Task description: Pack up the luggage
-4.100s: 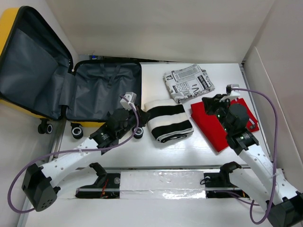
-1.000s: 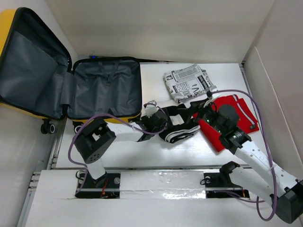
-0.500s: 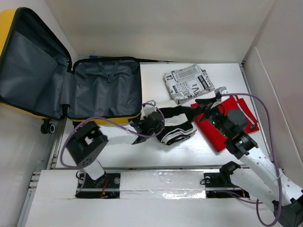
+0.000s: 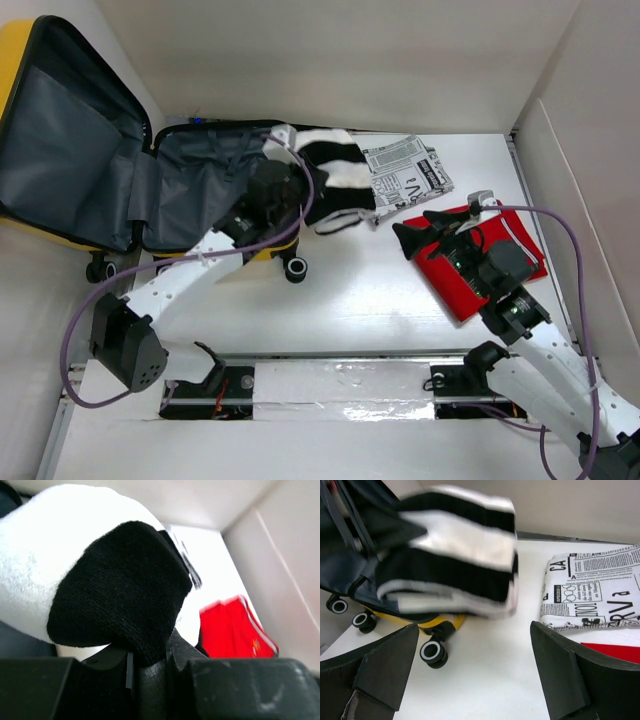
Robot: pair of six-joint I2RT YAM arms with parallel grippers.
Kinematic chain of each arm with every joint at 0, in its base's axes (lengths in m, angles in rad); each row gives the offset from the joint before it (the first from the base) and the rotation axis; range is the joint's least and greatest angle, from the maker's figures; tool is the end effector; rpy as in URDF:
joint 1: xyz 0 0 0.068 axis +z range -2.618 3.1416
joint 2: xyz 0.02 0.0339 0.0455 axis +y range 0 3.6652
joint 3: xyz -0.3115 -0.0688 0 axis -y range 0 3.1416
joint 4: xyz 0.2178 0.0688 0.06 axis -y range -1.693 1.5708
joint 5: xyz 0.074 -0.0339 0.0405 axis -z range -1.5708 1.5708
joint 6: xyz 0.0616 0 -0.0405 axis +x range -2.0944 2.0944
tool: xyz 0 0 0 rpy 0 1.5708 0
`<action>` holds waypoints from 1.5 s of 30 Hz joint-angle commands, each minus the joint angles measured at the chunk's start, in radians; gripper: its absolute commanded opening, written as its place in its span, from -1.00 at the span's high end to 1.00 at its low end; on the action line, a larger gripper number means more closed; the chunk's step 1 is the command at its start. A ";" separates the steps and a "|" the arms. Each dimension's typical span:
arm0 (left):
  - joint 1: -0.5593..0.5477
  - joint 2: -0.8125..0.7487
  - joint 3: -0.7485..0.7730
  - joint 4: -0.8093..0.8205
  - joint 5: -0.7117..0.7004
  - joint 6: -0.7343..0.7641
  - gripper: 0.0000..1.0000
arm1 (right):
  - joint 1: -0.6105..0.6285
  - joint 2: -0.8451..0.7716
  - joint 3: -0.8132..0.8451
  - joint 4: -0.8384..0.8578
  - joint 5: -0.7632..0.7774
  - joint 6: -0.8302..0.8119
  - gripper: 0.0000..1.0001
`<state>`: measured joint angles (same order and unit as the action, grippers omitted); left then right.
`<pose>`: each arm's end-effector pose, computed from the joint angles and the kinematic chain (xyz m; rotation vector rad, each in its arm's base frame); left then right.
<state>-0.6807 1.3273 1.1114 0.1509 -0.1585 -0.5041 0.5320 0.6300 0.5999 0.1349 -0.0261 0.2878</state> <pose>0.2432 -0.1844 0.4190 0.0237 1.6924 -0.7719 0.1049 0.0636 0.3646 -0.2047 1.4893 0.6833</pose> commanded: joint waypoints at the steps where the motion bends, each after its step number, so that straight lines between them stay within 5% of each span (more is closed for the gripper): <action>1: 0.139 0.016 0.173 0.030 0.142 0.087 1.00 | 0.008 0.000 -0.002 0.040 0.049 0.005 -0.96; 6: 0.306 0.114 0.318 0.027 0.201 0.182 1.00 | 0.008 -0.010 -0.003 0.035 0.055 0.004 -0.97; 13: 0.556 0.318 0.416 0.045 0.370 0.102 1.00 | 0.008 -0.012 -0.003 0.032 0.054 -0.002 -0.97; 21: 0.714 0.331 0.067 0.266 0.370 -0.050 1.00 | 0.008 0.017 -0.005 0.042 0.045 -0.007 -0.98; 22: 0.740 0.323 0.039 0.271 0.352 -0.080 0.92 | 0.008 0.022 -0.003 0.043 0.042 -0.009 -0.98; 25: 0.776 0.254 -0.089 0.312 0.292 -0.123 0.30 | 0.008 0.037 0.003 0.042 0.034 -0.012 -0.98; 26: 0.776 0.230 -0.143 0.318 0.239 -0.123 -0.06 | 0.008 0.039 0.003 0.042 0.034 -0.012 -0.98; 28: 0.776 0.164 -0.186 0.302 0.177 -0.128 -0.32 | 0.008 0.036 0.001 0.043 0.034 -0.012 -0.98; 34: 0.776 -0.032 -0.285 0.222 -0.022 -0.194 -0.41 | 0.008 0.040 0.001 0.042 0.034 -0.012 -0.98; 37: 0.776 -0.135 -0.292 0.199 -0.056 -0.224 -0.43 | 0.008 0.042 0.003 0.032 0.049 -0.010 -0.71; 40: 0.689 -0.215 -0.276 0.211 -0.039 -0.182 -0.33 | 0.008 0.039 0.000 0.031 0.087 0.000 0.24; 41: 0.652 -0.218 -0.240 0.202 -0.023 -0.163 -0.19 | 0.008 0.040 0.000 0.025 0.097 0.004 0.61; 45: 0.405 -0.104 -0.128 0.187 0.019 -0.094 0.69 | 0.008 0.046 0.008 -0.001 0.155 0.014 0.94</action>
<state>-0.1471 1.1450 0.9009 0.3321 -0.1841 -0.6609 0.5320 0.6758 0.5919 0.1265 0.0692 0.2966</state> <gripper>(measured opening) 0.192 0.042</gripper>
